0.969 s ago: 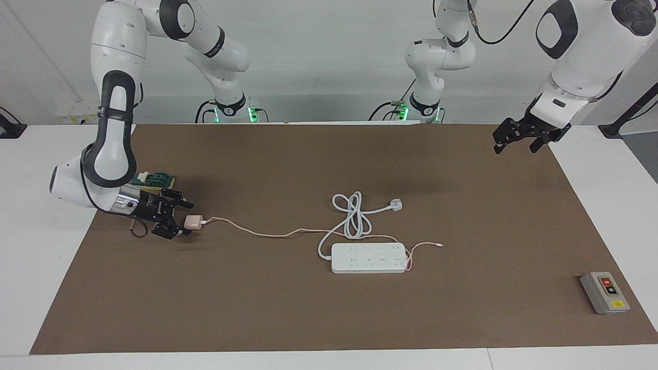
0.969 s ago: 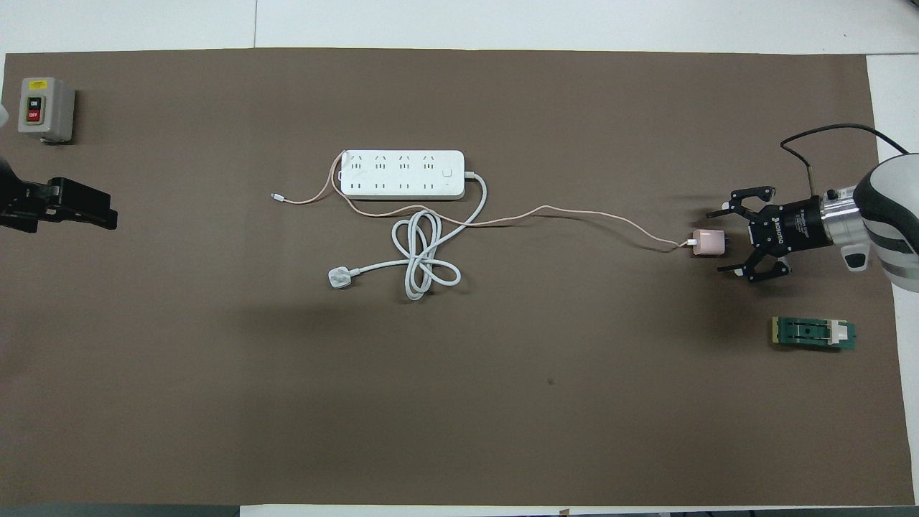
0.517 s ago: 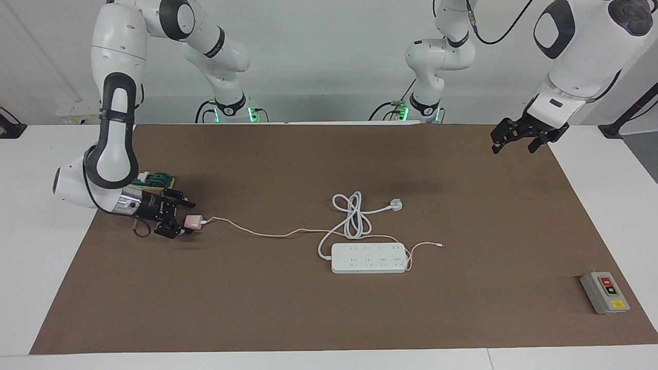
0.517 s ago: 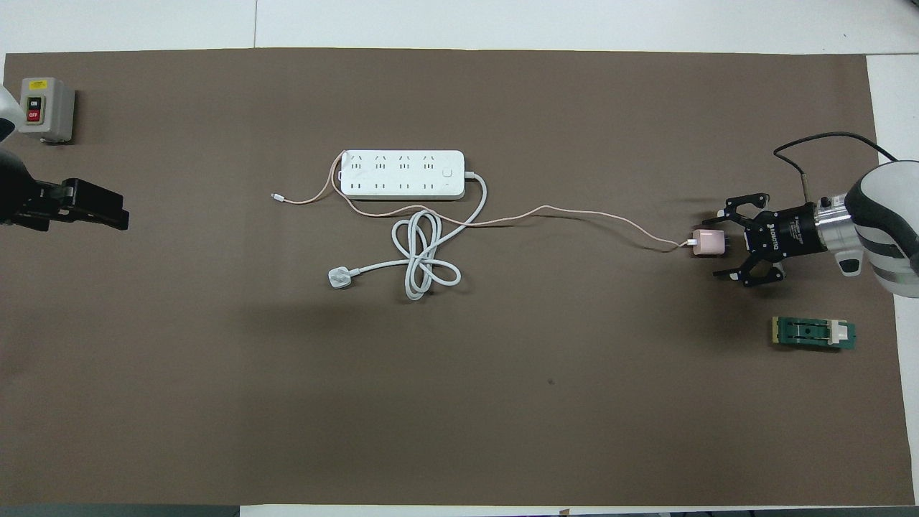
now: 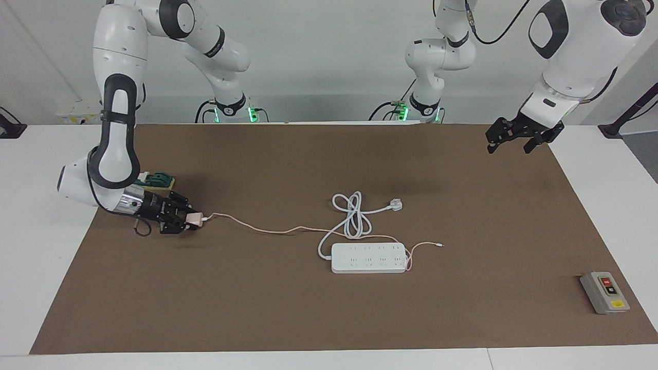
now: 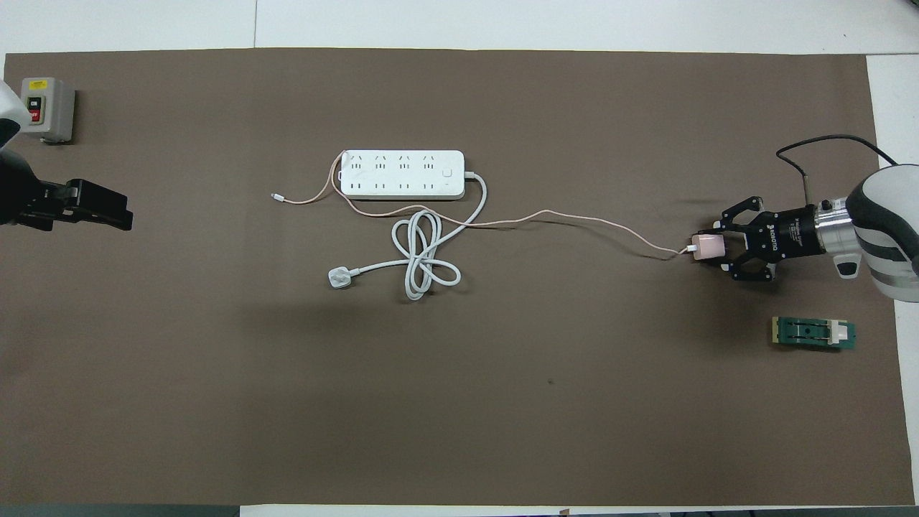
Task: Plug charger into power strip
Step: 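Lift the charger with the right gripper while the left gripper reaches toward it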
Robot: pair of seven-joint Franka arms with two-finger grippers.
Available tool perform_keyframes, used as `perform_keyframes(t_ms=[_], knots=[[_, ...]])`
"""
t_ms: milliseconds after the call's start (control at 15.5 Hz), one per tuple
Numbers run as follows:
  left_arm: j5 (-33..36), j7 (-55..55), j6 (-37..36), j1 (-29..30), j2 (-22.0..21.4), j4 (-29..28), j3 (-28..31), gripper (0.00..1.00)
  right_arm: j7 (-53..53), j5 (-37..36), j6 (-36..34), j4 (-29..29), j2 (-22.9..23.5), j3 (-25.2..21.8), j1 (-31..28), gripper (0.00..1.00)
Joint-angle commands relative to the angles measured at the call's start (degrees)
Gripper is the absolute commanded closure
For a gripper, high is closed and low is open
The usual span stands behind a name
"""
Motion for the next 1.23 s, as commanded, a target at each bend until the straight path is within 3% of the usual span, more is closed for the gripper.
perform_keyframes(t_ms=[0,258,517,840,1033,1162], knots=[[-5.98,0.80,0.25,-0.12,-1.68,-1.99,0.85,0.00,-1.54,1.05,1.53,-0.30,0.09,0.27,0.02,1.00],[-21.80,7.09,1.04,5.94,2.00,-0.86,1.20,0.00,6.09,0.53,-4.09,6.37,-0.53,0.54,3.88,1.00],[-32.10,14.07,-0.36,10.16,6.57,-0.68,1.03,0.00,20.14,0.26,-8.50,15.60,-1.49,0.54,11.86,1.00],[-50.64,14.16,-2.39,12.28,13.25,-0.85,0.85,0.00,35.02,3.77,-6.75,22.20,-2.03,0.89,23.91,1.00],[-60.30,17.13,-7.13,12.28,17.30,-1.20,0.85,0.00,38.10,7.90,-1.57,22.74,-1.94,0.98,30.14,1.00],[-65.24,18.37,-6.18,11.84,17.92,-3.12,0.85,0.00,42.39,8.17,4.30,24.13,-1.32,0.89,36.02,1.00]])
